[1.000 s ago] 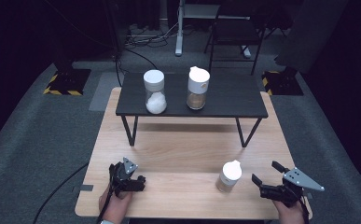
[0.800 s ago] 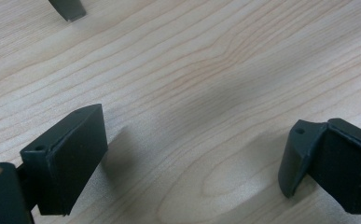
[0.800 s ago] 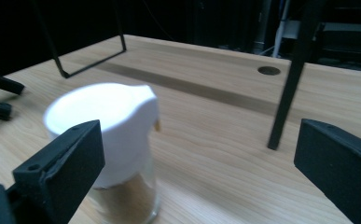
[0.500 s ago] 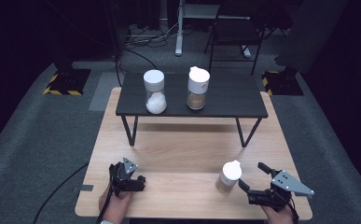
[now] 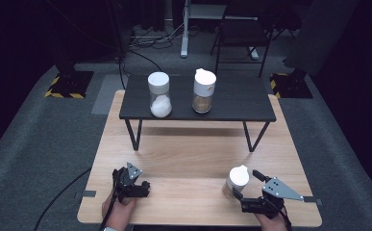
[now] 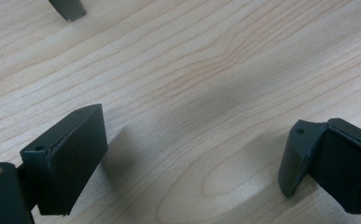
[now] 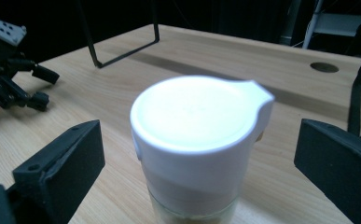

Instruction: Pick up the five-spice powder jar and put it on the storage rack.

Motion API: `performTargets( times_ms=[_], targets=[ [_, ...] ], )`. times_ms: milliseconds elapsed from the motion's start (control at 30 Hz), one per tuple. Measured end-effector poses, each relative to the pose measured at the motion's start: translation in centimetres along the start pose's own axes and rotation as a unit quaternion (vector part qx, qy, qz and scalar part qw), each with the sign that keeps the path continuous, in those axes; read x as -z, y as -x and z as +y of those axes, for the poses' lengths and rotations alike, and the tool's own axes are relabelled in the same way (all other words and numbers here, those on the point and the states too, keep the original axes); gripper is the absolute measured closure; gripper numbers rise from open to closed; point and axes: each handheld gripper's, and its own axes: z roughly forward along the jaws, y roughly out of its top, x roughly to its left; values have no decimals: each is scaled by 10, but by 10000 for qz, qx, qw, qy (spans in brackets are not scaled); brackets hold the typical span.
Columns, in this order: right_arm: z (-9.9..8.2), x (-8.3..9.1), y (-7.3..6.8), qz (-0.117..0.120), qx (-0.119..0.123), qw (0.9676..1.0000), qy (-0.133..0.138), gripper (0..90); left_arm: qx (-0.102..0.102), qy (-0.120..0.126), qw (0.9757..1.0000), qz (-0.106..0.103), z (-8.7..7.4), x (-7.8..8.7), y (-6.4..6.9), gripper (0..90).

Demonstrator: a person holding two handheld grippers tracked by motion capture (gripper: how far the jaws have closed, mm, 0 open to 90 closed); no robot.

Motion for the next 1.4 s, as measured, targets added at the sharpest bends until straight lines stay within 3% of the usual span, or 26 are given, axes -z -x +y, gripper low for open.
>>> performTargets(
  times_ms=[233, 700, 1067, 1400],
  targets=[
    [-8, -13, 0, -15, -30, 9998, -182, 48, -4, 1, 10000, -1, 0, 0, 0, 56],
    [-13, -33, -1, -6, 228, 9988, -432, 292, 0, -1, 10000, 1, 0, 0, 0, 56],
    [-1, -35, 1, 85, 317, 9978, -569, 303, -3, 3, 10000, 3, 0, 0, 0, 56],
    [25, -25, 11, 108, 221, 9989, -393, 304, 32, -2, 10000, 33, 0, 0, 1, 51]
  ],
)
